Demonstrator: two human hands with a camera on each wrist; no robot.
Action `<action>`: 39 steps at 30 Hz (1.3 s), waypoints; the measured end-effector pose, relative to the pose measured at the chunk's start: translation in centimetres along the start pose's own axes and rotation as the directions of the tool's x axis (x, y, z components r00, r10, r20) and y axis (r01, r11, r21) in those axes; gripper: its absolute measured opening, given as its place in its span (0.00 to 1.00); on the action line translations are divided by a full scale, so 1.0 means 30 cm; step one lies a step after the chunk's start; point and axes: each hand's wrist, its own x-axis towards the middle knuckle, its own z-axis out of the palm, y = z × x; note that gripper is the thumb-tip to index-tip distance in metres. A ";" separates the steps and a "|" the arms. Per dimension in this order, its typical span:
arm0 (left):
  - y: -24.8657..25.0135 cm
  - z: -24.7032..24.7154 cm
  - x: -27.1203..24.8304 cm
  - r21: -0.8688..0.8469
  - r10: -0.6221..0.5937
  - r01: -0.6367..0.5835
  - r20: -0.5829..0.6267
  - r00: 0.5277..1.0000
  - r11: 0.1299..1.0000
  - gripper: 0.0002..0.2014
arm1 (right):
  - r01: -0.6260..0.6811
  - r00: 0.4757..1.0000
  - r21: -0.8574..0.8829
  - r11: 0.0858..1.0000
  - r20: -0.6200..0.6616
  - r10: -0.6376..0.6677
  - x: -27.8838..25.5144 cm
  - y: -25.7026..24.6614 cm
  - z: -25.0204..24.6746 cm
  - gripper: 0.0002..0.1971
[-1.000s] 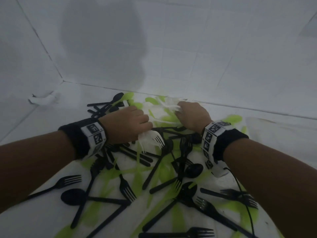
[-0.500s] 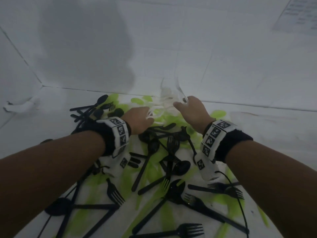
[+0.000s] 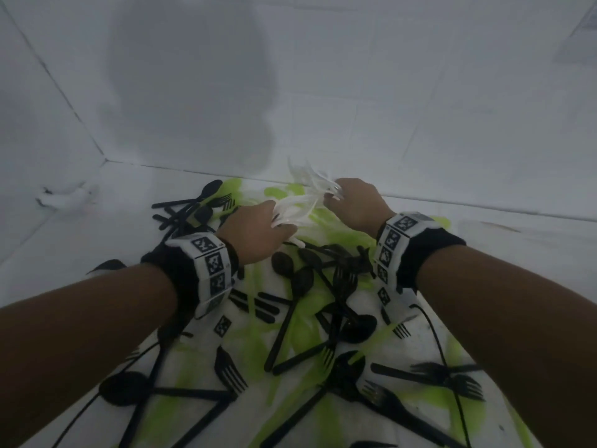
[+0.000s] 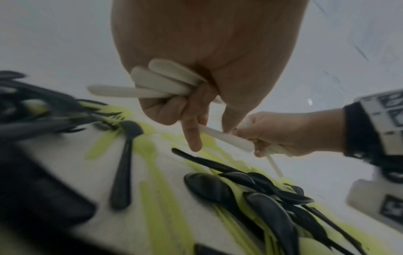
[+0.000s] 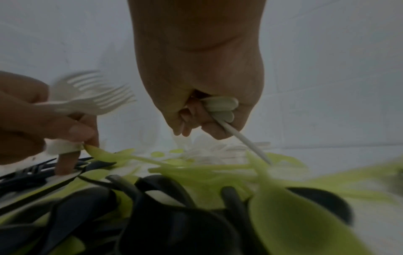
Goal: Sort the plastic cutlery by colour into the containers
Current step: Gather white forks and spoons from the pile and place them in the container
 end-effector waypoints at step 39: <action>0.147 0.112 0.212 0.060 0.205 -0.208 0.046 0.978 0.976 0.13 | -0.438 0.848 0.781 0.446 0.194 0.494 -0.222 0.163 -0.101 0.10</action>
